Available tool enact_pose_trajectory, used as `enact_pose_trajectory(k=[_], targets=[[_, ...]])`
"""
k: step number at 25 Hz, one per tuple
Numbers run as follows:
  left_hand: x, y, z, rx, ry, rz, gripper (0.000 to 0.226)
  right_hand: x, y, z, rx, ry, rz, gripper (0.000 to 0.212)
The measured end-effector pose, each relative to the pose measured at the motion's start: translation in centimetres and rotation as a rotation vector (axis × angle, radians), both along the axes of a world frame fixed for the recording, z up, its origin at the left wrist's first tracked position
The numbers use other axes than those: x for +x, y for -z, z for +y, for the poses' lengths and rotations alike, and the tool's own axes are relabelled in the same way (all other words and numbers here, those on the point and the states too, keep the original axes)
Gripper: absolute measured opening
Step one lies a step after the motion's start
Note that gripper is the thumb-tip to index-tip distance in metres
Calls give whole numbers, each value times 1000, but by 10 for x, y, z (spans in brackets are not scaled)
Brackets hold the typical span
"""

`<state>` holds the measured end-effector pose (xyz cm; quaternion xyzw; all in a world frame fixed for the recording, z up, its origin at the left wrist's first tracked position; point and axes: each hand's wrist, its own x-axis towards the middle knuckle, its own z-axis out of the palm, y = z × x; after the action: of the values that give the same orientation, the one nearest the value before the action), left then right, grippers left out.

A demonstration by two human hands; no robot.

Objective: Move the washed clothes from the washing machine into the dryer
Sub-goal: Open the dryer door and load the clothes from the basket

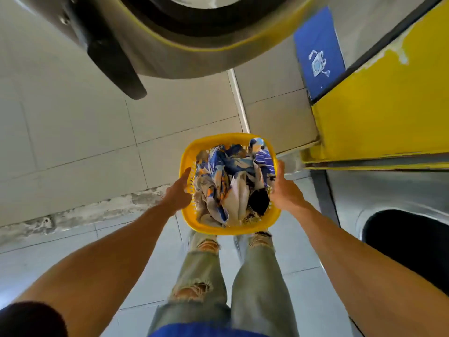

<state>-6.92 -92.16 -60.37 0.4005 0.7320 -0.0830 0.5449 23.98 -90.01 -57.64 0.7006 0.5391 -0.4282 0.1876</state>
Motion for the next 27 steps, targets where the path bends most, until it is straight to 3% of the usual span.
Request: enact_pose_trajectory(k=[9, 13, 17, 22, 27], targets=[[19, 66, 46, 76, -258, 191, 88, -20, 105, 91, 2, 57, 71, 81], [21, 100, 56, 133, -265, 236, 92, -23, 137, 98, 32, 157, 87, 57], [29, 114, 66, 74, -272, 191, 81, -13, 147, 98, 74, 175, -22, 23], [32, 60, 55, 78, -266, 187, 73, -26, 95, 80, 11, 257, 19, 32], [37, -48, 33, -20, -300, -37, 81, -40, -18, 20, 160, 551, 151, 23]])
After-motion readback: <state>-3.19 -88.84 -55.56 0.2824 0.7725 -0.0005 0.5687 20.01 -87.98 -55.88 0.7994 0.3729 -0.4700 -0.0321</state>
